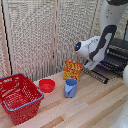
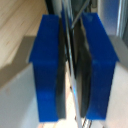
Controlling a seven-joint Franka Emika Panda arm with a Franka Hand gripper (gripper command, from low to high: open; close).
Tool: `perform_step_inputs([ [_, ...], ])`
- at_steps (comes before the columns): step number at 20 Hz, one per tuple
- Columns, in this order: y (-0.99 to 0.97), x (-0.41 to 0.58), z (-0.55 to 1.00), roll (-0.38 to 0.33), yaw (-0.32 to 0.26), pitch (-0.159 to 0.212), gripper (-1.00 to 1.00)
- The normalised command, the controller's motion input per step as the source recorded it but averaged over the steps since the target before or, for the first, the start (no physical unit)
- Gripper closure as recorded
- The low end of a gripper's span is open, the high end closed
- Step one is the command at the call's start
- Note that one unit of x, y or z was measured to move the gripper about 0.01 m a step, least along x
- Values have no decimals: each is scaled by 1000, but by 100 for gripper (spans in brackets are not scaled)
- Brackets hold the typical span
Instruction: Kindly position your hand close to the oven tray's handle. Softly yet firmly grasp the handle using your hand. Slowly and with caution, draw the tray out until it is fully stretched out.
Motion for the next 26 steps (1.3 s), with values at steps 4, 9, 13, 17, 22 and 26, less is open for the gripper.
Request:
perform_step_inputs([
  [4,200,19,3,-63,-13,0,-100],
  [9,11,126,57,-5,-3,0,-100],
  [13,31,65,132,-1,0,0,-100],
  [17,76,93,365,-54,-3,5,-100],
  [22,94,191,541,-65,-16,24,-100],
  [26,89,190,548,-85,-4,39,-100],
])
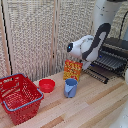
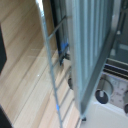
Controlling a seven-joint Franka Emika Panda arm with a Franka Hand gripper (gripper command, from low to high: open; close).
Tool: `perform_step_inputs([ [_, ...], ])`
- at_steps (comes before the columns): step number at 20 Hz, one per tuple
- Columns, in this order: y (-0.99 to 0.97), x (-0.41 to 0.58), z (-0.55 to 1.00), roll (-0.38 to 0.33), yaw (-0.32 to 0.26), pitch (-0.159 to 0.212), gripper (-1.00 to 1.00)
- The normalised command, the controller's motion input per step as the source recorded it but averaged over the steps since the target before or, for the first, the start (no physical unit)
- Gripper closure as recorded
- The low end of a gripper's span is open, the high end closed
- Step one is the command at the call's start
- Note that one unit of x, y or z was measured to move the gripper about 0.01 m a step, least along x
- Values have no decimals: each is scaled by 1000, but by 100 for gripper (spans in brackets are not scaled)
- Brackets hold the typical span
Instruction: Kindly position your hand close to the oven tray's handle. Softly yet firmly grasp the handle using your hand. Slowly and with caution, draw the tray out until it is fully stretched out.
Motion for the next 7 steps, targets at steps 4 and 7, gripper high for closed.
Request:
perform_step_inputs([
  [4,40,147,649,-55,-2,16,-100],
  [7,-17,115,419,71,1,15,-100],
])
